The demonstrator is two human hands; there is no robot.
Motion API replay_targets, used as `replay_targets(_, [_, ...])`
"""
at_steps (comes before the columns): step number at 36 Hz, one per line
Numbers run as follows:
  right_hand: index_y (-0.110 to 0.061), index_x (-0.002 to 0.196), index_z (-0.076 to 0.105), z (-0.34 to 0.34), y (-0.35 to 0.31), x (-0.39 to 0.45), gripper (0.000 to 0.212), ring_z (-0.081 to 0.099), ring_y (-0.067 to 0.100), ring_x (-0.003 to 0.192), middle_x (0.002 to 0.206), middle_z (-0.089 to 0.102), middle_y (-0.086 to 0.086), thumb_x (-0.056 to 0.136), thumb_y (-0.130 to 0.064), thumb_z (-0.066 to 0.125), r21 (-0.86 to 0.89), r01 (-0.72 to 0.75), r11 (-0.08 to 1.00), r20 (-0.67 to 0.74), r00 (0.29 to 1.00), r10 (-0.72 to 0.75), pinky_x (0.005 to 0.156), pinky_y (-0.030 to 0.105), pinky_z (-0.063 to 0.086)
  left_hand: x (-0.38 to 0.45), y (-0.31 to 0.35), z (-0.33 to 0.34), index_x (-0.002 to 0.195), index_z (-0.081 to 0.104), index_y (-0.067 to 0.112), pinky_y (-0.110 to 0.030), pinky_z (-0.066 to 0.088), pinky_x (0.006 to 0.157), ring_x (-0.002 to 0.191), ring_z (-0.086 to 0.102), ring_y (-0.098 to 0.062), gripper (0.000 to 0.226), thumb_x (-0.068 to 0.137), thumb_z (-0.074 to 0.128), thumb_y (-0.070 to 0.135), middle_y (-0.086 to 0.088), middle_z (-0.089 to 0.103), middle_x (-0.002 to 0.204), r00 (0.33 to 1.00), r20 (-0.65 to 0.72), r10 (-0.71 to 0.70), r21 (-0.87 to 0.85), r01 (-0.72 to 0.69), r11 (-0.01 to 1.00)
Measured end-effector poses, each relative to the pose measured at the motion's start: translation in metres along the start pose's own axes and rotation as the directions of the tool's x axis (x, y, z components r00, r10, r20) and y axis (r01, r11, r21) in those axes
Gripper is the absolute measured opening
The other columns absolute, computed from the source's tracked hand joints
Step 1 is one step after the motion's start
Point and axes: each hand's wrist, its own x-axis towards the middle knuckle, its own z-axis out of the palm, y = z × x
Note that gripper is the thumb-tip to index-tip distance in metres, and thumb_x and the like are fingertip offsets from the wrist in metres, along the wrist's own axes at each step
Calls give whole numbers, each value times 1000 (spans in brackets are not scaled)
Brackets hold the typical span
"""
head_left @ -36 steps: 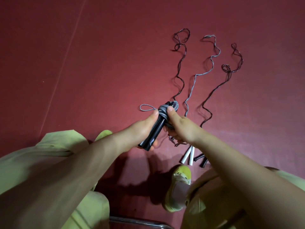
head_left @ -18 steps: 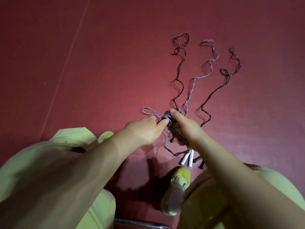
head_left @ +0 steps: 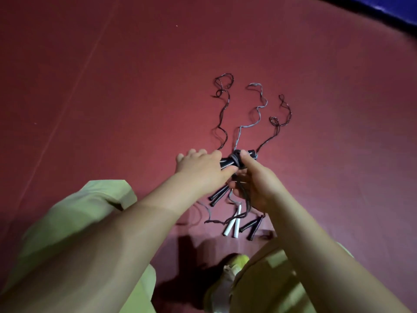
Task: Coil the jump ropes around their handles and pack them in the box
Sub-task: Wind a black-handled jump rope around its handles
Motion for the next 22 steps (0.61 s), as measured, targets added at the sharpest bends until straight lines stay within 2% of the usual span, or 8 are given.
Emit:
replay_targets(2, [-14, 68, 67, -2, -3, -3, 47, 53, 18, 59, 61, 60, 2, 92, -52, 54, -15, -5, 1000, 6, 1000, 5, 57, 30, 36, -1, 0, -3, 110, 49, 26, -45, 31, 96, 121, 42, -31, 49, 88, 35, 68, -10, 52, 126, 1000, 15, 4, -38, -4, 999])
replay_targets(5, [-11, 79, 67, -5, -5, -6, 34, 54, 14, 55, 61, 59, 1, 93, -40, 56, 36, 42, 998, 11, 999, -43, 55, 26, 38, -1, -3, -5, 95, 44, 26, -41, 38, 90, 112, 46, -30, 47, 81, 44, 71, -6, 53, 114, 996, 91, 13, -145, 1, 989])
replay_targets(7, [-10, 82, 66, -6, -6, -8, 25, 55, 12, 52, 58, 59, 0, 94, -29, 56, 78, 101, 992, 12, 995, -103, 53, 24, 40, 0, -5, -6, 86, 43, 26, -35, 43, 75, 93, 52, -22, 44, 78, 53, 68, -1, 53, 99, 984, 170, 46, -267, 1, 964])
replay_targets(9, [-7, 81, 63, -11, -6, -8, 22, 54, 13, 52, 55, 56, 1, 94, -23, 56, 74, 166, 983, 19, 986, -168, 54, 26, 40, 2, -7, -8, 83, 43, 24, -30, 37, 61, 76, 51, -13, 40, 81, 59, 61, 4, 53, 88, 963, 248, 105, -390, -1, 921])
replay_targets(14, [-8, 77, 71, -25, -9, -3, 19, 50, 23, 62, 69, 54, 14, 79, -25, 62, 79, 282, 956, 90, 953, -289, 49, 24, 41, 6, -8, -10, 87, 52, 23, -28, 47, 69, 65, 59, -6, 21, 92, 57, 43, 8, 60, 78, 899, 360, 250, -707, 88, 702])
replay_targets(16, [-12, 68, 72, -30, -10, 1, 19, 49, 21, 58, 60, 50, 6, 75, -25, 60, 140, 284, 949, 116, 947, -300, 49, 25, 41, 7, -6, -9, 94, 60, 21, -34, 54, 73, 68, 65, -11, 21, 93, 57, 42, 3, 65, 84, 853, 424, 304, -790, 185, 585])
replay_targets(18, [-10, 77, 70, -34, -11, 6, 15, 50, 18, 53, 60, 51, 5, 75, -22, 62, 195, 271, 943, 152, 941, -302, 50, 27, 40, 12, -4, -5, 106, 65, 18, -43, 55, 82, 83, 67, -23, 39, 86, 57, 51, -7, 68, 98, 771, 491, 405, -841, 297, 453])
replay_targets(22, [-2, 80, 57, -47, -11, 12, 32, 42, 22, 38, 52, 41, 10, 88, -32, 49, 251, 249, 935, 313, 894, -322, 43, 26, 36, 17, 11, 5, 106, 64, 12, -38, 55, 78, 84, 69, -23, 60, 78, 48, 63, -9, 72, 94, 599, 528, 602, -838, 483, 255])
